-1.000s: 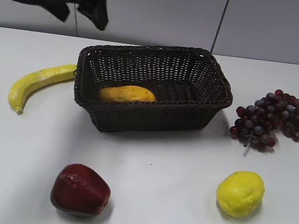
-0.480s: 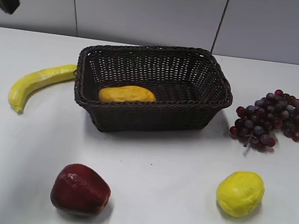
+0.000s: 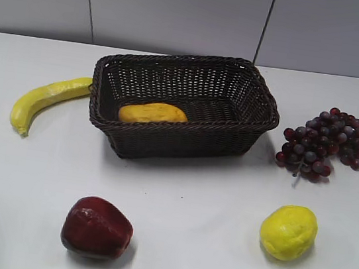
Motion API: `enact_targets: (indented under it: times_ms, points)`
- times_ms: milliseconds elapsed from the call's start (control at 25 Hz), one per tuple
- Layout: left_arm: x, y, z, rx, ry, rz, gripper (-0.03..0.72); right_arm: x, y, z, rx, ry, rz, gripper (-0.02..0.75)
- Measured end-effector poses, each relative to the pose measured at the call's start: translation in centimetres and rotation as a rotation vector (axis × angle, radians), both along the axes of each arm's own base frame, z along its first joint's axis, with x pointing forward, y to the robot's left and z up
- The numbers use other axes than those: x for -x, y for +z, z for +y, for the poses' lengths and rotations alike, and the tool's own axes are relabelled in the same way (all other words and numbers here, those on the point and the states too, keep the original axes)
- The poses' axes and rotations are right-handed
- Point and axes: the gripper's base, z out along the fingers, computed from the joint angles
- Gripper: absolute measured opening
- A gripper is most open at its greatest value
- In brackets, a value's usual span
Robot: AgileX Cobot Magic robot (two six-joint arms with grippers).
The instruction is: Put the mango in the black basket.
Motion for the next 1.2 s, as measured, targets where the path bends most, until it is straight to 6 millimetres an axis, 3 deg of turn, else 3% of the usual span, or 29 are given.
enact_targets:
  times_ms: [240, 480, 680, 1200]
  points:
    - [5.9, -0.3, 1.9, 0.069, 0.007, -0.199, 0.588, 0.0, 0.0, 0.0, 0.000, 0.000, 0.000, 0.571]
    - [9.4, -1.4, 3.1, 0.117, 0.008, -0.350, 0.588, 0.0, 0.0, 0.0, 0.000, 0.000, 0.000, 0.571]
    - [10.2, -2.3, 3.4, 0.132, 0.006, -0.396, 0.588, 0.0, 0.0, 0.0, 0.000, 0.000, 0.000, 0.571]
    - [9.9, -2.6, 3.2, 0.139, 0.002, -0.420, 0.588, 0.0, 0.0, 0.0, 0.000, 0.000, 0.000, 0.571]
